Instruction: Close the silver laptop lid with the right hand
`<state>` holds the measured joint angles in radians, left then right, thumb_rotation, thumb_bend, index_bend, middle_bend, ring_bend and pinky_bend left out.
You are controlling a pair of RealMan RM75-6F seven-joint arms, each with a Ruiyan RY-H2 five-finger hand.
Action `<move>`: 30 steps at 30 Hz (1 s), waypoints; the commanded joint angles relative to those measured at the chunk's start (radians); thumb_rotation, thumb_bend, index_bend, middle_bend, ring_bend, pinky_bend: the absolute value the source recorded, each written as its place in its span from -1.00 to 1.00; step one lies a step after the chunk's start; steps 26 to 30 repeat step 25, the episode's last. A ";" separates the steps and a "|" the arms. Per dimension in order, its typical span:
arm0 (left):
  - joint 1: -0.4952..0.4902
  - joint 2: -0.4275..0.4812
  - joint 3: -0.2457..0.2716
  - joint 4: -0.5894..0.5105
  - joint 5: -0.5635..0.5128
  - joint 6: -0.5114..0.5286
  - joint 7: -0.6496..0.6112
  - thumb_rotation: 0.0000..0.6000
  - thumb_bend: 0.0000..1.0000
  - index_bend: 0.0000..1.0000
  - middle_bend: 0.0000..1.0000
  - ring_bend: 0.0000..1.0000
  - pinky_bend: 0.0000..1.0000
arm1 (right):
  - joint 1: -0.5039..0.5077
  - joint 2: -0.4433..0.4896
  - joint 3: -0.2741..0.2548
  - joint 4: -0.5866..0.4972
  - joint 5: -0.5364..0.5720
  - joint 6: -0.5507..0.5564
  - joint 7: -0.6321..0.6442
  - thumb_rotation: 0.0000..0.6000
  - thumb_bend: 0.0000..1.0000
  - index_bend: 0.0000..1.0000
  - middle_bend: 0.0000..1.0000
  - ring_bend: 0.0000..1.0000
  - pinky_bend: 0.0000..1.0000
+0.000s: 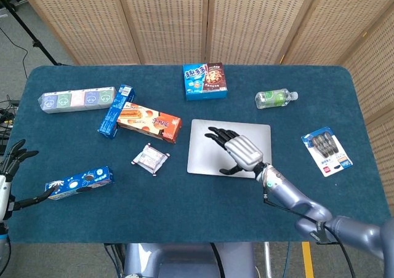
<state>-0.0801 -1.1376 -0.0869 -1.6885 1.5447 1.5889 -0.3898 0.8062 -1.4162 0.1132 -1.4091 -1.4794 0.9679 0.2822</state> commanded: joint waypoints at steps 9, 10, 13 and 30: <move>-0.012 -0.035 -0.001 0.010 -0.006 -0.018 0.039 1.00 -0.98 -0.51 -0.80 -0.70 -0.63 | -0.305 0.214 -0.106 -0.232 -0.150 0.438 -0.034 1.00 -0.56 -0.87 -0.98 -0.84 -0.74; -0.013 -0.039 -0.001 0.010 -0.005 -0.019 0.044 1.00 -0.98 -0.51 -0.80 -0.70 -0.63 | -0.326 0.221 -0.117 -0.233 -0.163 0.467 -0.028 1.00 -0.56 -0.87 -0.98 -0.84 -0.75; -0.016 -0.051 0.003 0.009 0.003 -0.019 0.064 1.00 -0.97 -0.52 -0.80 -0.70 -0.63 | -0.395 0.235 -0.154 -0.224 -0.209 0.563 -0.006 1.00 -0.56 -0.87 -0.98 -0.84 -0.75; -0.019 -0.094 0.001 0.028 -0.003 -0.018 0.104 1.00 -0.97 -0.55 -0.81 -0.72 -0.63 | -0.591 0.221 -0.204 -0.073 -0.259 0.799 0.112 1.00 -0.56 -0.88 -0.99 -0.84 -0.75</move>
